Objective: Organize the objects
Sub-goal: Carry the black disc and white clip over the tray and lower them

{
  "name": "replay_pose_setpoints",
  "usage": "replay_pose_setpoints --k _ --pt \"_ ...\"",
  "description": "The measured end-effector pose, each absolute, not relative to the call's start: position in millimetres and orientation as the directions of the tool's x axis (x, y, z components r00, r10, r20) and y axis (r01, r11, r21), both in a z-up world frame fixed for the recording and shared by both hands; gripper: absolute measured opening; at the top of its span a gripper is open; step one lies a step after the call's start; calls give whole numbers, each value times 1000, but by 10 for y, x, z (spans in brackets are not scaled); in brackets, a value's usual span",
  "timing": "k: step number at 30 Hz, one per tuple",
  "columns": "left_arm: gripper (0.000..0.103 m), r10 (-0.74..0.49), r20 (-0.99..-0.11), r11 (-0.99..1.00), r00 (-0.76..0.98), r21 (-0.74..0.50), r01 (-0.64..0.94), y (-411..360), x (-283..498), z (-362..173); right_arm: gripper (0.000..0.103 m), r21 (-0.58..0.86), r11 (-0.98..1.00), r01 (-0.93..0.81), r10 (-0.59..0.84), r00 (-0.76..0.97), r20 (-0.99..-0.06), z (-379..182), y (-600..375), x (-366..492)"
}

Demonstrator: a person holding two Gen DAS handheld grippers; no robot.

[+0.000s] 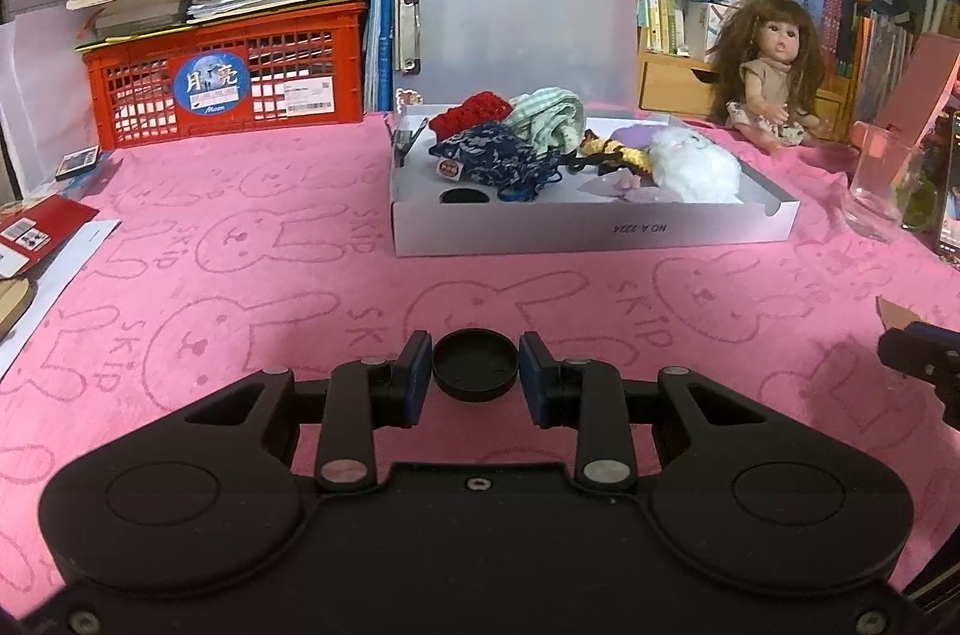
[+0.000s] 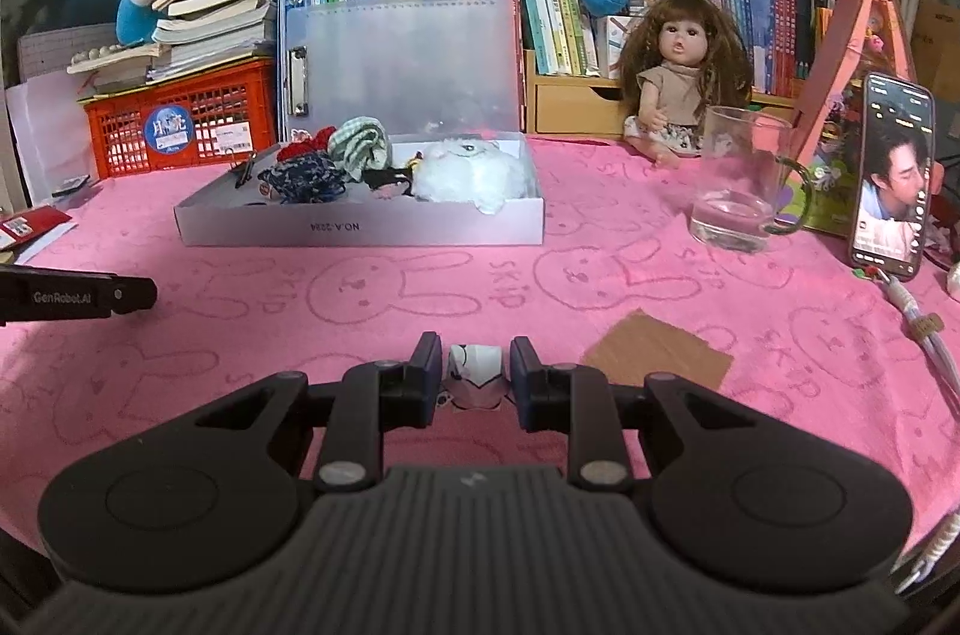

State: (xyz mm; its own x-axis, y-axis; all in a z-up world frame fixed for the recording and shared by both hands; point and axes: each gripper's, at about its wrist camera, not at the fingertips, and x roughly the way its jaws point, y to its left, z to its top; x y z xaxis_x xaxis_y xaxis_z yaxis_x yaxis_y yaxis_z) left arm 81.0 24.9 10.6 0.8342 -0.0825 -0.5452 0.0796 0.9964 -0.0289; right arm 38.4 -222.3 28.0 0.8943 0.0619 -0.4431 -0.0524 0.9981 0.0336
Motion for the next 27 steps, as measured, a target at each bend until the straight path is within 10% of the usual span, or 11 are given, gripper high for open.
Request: replay_pose_setpoints --k 27 --pt "30 -105 -514 994 851 -62 85 80 1470 366 28 145 983 -113 164 896 -413 604 -2202 1192"
